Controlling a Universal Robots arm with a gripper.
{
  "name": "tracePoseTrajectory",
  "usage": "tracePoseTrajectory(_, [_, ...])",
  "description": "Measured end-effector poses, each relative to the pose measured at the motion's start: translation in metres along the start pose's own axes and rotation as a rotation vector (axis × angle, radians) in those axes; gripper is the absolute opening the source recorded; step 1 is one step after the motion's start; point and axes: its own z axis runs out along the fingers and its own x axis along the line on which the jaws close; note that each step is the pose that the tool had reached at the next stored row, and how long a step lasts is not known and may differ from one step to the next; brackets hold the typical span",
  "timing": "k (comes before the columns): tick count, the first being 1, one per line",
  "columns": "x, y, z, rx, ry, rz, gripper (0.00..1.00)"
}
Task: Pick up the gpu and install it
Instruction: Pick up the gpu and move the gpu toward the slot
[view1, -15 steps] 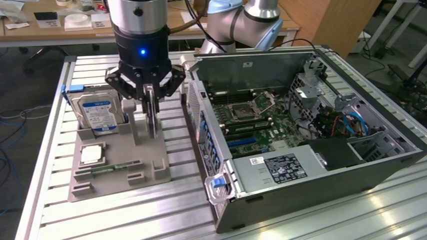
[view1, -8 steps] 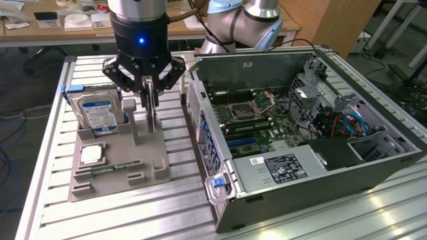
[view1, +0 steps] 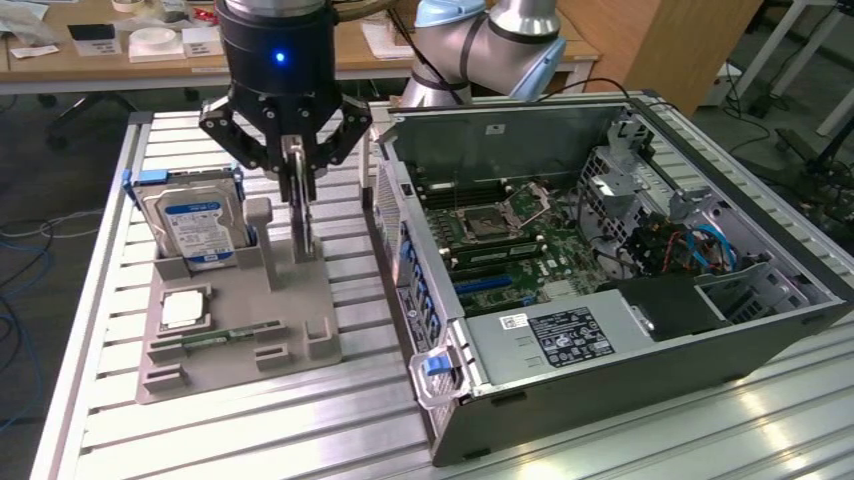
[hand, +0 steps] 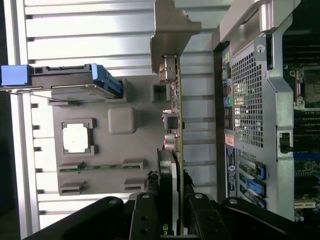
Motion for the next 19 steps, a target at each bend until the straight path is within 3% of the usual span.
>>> tracePoseTrajectory(19, [0.001, 0.0022, -0.0474, 0.0000, 0.0000, 0.000, 0.28])
